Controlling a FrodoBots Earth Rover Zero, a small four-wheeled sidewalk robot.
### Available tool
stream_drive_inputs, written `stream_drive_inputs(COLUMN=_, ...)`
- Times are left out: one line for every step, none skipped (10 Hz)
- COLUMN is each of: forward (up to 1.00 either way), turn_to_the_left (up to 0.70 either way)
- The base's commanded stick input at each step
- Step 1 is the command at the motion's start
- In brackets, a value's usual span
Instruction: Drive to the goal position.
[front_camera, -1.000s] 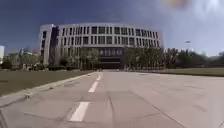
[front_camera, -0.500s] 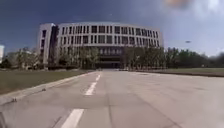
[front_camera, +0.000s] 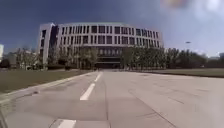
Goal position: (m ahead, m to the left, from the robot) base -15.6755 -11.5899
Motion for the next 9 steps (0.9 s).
stream_drive_inputs(forward=0.70, turn_to_the_left=-0.30)
stream_drive_inputs(forward=0.70, turn_to_the_left=-0.30)
stream_drive_inputs(forward=0.70, turn_to_the_left=-0.29)
stream_drive_inputs(forward=0.70, turn_to_the_left=-0.17)
stream_drive_inputs(forward=0.70, turn_to_the_left=-0.07)
stream_drive_inputs(forward=0.70, turn_to_the_left=0.00)
stream_drive_inputs(forward=0.70, turn_to_the_left=0.00)
stream_drive_inputs(forward=0.70, turn_to_the_left=0.00)
stream_drive_inputs(forward=0.70, turn_to_the_left=0.00)
